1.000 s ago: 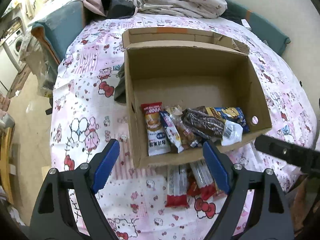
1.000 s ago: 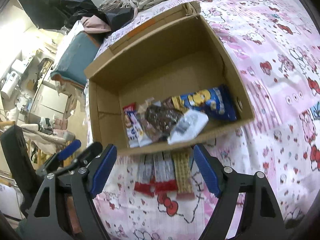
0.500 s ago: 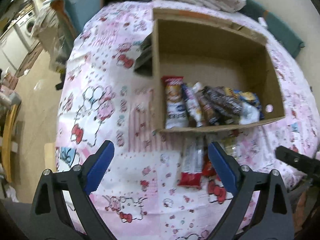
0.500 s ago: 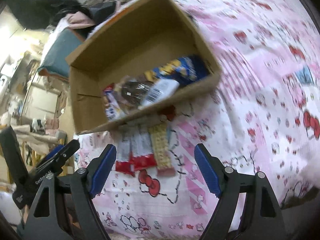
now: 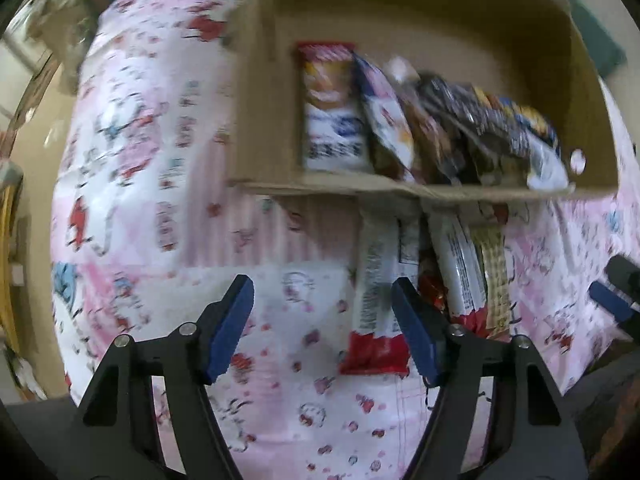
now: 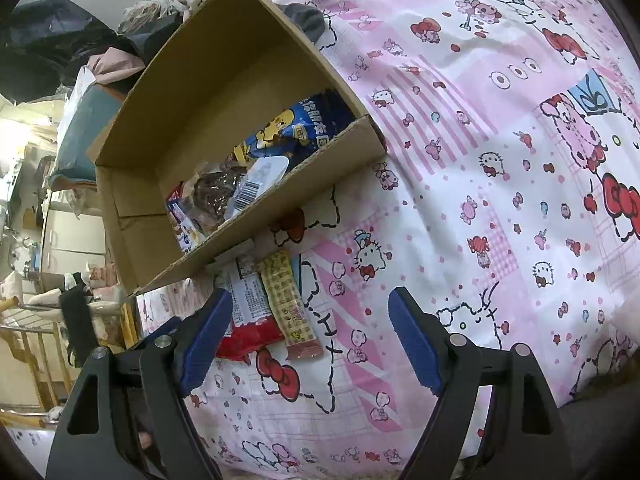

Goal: Organize snacks
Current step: 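Grasp the white-red wrapped bar with the left tool, then grasp the checkered wafer bar with the right tool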

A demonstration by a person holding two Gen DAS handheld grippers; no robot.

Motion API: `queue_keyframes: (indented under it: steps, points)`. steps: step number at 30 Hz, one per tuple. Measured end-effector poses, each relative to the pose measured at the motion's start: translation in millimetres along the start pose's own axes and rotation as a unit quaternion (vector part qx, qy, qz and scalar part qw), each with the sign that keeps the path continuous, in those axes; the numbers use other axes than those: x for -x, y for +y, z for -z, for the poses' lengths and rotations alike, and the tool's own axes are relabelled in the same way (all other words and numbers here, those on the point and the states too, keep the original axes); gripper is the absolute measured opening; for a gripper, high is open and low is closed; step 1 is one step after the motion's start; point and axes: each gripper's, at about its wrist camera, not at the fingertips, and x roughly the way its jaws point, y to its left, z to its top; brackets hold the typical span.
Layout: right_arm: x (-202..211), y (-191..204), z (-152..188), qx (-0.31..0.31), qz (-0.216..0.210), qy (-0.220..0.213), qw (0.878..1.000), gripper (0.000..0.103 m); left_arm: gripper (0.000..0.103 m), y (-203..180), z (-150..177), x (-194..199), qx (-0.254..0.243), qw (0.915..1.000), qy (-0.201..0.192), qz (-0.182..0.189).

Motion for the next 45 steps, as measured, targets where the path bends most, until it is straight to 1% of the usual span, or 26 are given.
queue_keyframes:
  steps: [3,5,8,9,10,11,15,16,18,19,20,22,23,28,31,33,36,37,38,39,41,45]
  points:
    - [-2,-1,0,0.001,0.004,0.0,1.0,0.083,0.068,-13,-1,-8,-0.021,0.9998,0.0,-0.001]
    - [-3,-2,-1,0.002,0.007,0.001,1.0,0.083,0.063,-22,-2,-12,-0.035,0.9994,0.005,-0.001]
    - [-7,-1,-1,0.002,0.01,0.004,1.0,0.083,0.062,-37,3,-18,-0.068,0.9975,0.01,-0.017]
    - [-8,-1,-1,0.003,0.011,0.005,1.0,0.083,0.054,-40,5,-18,-0.079,0.9966,0.007,-0.024]
    - [-9,0,-2,0.004,0.012,0.006,1.0,0.083,0.033,-42,7,-17,-0.083,0.9961,0.005,-0.027]
    - [-10,2,-2,0.007,0.013,0.008,1.0,0.083,0.028,-43,8,-15,-0.087,0.9958,0.006,-0.029]
    - [-18,8,-1,0.02,0.017,0.022,0.999,0.083,0.027,-42,16,-3,-0.081,0.9961,0.008,-0.036]
    - [-22,10,0,0.027,0.019,0.028,0.999,0.083,0.028,-37,19,-1,-0.069,0.9968,0.012,-0.037]
    - [-28,15,2,0.041,0.02,0.038,0.998,0.079,0.028,-27,24,2,-0.05,0.9979,0.022,-0.034]
    - [-32,18,2,0.046,0.018,0.045,0.998,0.073,0.028,-22,26,5,-0.039,0.9984,0.026,-0.031]
    - [-37,22,3,0.051,0.017,0.052,0.997,0.064,0.028,-17,27,9,-0.028,0.9989,0.029,-0.025]
    - [-49,31,3,0.072,0.025,0.067,0.995,0.054,0.028,-11,29,18,-0.011,0.9994,0.028,-0.019]
    - [-54,35,3,0.081,0.032,0.07,0.994,0.051,0.028,-9,30,24,-0.005,0.9996,0.024,-0.015]
    - [-84,50,5,0.119,0.071,0.085,0.987,0.05,0.028,1,39,39,0.012,0.9999,0.011,-0.006]
    - [-96,58,9,0.147,0.096,0.084,0.981,0.05,0.028,3,48,48,0.002,1.0,0.003,-0.006]
    - [-99,64,14,0.168,0.113,0.081,0.976,0.05,0.028,11,44,50,-0.005,0.9999,-0.002,-0.01]
    - [-103,74,22,0.2,0.134,0.078,0.968,0.05,0.028,1,48,53,-0.007,0.9999,-0.003,-0.014]
    - [-104,75,25,0.211,0.144,0.077,0.964,0.044,0.028,3,49,54,-0.009,0.9998,-0.002,-0.015]
    - [-104,76,28,0.218,0.158,0.074,0.96,0.031,0.028,0,49,52,-0.012,0.9998,-0.003,-0.018]
    - [-103,75,28,0.218,0.166,0.071,0.959,0.027,0.028,9,42,43,-0.015,0.9997,-0.004,-0.02]
    - [-96,67,28,0.198,0.145,0.08,0.966,0.027,0.028,3,41,39,-0.018,0.9995,-0.007,-0.024]
    - [-78,56,34,0.167,0.118,0.084,0.975,0.027,0.028,1,43,41,-0.012,0.9997,-0.007,-0.022]
